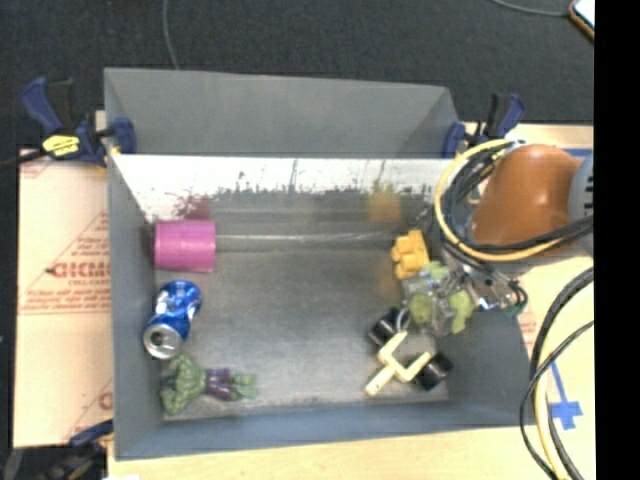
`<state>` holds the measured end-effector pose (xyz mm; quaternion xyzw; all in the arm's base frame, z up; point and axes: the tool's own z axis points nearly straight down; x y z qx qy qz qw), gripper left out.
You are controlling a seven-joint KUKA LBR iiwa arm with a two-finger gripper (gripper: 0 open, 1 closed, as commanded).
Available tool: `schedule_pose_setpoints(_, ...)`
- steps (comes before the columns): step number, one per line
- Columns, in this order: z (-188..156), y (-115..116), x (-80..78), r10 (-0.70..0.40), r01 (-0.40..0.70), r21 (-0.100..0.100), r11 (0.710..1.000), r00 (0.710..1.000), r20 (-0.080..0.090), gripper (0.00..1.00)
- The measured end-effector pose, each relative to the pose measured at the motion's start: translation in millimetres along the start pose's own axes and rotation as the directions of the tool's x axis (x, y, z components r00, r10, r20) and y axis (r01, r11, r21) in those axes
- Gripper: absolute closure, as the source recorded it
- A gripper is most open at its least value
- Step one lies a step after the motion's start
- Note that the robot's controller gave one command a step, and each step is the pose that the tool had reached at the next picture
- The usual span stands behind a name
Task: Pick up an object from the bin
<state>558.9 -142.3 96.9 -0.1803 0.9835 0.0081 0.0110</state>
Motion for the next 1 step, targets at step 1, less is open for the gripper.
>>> schedule_pose_setpoints(1,-101.3,7.0,-5.2,-0.010,0.010,0.011,1.000,1.000,0.010,1.00)
